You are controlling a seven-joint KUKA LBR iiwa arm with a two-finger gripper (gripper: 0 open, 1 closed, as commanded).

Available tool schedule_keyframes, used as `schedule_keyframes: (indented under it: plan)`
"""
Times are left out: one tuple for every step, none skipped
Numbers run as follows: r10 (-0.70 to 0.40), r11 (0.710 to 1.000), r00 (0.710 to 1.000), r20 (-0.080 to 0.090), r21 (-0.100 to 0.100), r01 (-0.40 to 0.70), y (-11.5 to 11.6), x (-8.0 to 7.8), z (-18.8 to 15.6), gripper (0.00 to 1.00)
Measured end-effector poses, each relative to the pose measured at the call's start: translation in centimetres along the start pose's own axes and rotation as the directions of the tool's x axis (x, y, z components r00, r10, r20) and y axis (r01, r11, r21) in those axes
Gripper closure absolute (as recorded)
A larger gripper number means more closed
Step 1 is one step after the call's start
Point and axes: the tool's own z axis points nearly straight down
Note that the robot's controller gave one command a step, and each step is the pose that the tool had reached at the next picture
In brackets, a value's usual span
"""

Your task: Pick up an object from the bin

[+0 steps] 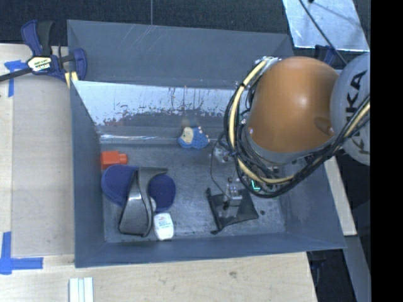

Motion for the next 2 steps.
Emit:
schedule_keyframes:
  plan:
    - [0.000, 1.000, 1.000, 0.001, 0.000, 0.000, -1.9, -2.6, 17.7, 0.00]
    - [0.244, 0.970, 0.970, 0.007, 0.008, -0.244, 10.6, -2.8, 17.3, 0.00]
